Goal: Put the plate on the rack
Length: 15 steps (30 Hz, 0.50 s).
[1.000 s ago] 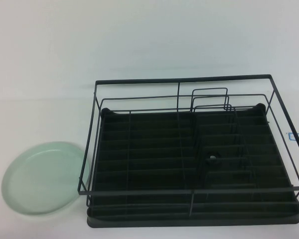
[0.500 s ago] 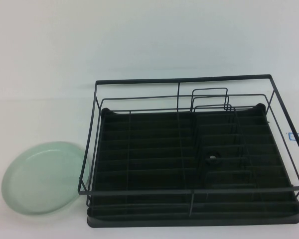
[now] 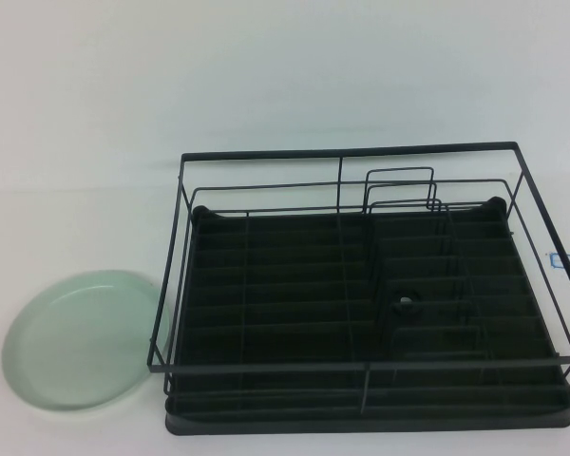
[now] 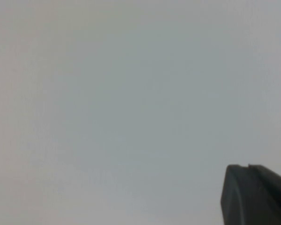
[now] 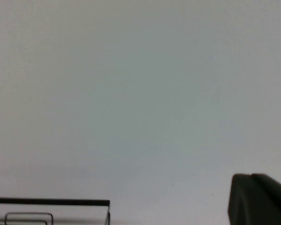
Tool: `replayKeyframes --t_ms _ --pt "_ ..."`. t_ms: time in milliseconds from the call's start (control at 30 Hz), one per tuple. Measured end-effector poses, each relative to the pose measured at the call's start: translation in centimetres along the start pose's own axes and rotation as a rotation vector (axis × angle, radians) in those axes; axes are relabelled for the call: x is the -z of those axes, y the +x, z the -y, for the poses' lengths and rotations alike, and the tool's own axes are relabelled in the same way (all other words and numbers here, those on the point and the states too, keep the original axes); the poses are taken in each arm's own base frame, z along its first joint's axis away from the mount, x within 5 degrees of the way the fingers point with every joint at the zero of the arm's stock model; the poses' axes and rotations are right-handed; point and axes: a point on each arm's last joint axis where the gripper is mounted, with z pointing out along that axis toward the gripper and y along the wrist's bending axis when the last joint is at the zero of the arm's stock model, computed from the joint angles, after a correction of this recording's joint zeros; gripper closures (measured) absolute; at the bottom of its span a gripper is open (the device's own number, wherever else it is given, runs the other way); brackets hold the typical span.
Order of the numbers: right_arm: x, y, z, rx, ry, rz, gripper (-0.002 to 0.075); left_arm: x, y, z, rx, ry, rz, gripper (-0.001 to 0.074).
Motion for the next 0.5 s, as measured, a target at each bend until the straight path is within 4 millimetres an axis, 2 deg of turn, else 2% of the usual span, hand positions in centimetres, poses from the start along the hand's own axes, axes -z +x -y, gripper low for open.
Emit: replayKeyframes --t_ms 67,267,400,500 --pt "0.0 -1.3 0.1 0.064 0.004 -0.07 0.0708 0.0 -3.0 0.5 -0.038 0.016 -0.014 0.0734" --pt "-0.4 -6.4 0.5 0.091 0.034 -0.194 0.0708 -2.4 -7.2 1.3 -0.162 0.032 -0.212 0.0734" --pt "-1.7 -8.4 0.5 0.034 0.032 -0.381 0.0708 -5.0 -7.7 1.5 -0.088 0.018 -0.441 0.0734" --pt "-2.8 -9.8 0.4 0.012 0.026 -0.49 0.0708 -7.2 -6.5 1.4 -0.059 -0.002 -0.628 0.0734"
